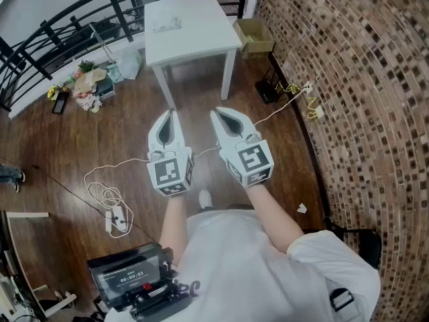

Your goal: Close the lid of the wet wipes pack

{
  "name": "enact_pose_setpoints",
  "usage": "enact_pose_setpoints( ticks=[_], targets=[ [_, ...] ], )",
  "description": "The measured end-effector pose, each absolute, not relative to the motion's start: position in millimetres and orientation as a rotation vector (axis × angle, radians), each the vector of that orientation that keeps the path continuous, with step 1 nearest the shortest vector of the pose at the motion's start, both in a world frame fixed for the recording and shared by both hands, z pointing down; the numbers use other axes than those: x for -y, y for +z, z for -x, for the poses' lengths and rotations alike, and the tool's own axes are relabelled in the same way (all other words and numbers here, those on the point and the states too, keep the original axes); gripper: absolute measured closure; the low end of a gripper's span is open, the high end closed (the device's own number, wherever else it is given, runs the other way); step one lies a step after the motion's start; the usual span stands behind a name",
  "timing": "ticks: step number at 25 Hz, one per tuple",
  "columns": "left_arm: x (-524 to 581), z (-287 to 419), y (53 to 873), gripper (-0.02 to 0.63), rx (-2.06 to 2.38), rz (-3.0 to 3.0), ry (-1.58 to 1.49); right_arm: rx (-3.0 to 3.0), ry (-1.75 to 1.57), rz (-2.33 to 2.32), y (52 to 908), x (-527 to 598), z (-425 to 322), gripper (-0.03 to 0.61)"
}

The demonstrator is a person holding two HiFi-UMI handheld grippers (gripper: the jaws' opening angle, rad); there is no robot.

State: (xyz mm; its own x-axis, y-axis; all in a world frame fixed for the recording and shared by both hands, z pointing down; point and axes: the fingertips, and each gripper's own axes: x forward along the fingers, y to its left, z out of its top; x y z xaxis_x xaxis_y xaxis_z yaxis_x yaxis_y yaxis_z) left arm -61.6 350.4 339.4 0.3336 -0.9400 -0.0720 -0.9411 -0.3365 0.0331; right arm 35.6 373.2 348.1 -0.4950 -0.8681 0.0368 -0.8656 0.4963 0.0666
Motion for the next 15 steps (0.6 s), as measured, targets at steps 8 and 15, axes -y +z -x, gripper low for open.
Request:
enact_pose_setpoints(
  ticks=[8, 15],
  targets=[
    [-274, 92, 363, 0.600, -1.820, 2.612, 0.078, 2.583, 0.128, -1.685, 371, -284, -26, 0.591],
    [-176, 74, 376, 0.600, -1.827, 2.629, 0.020, 2.567, 0.176, -1.781, 377, -169, -46, 0.591]
  ],
)
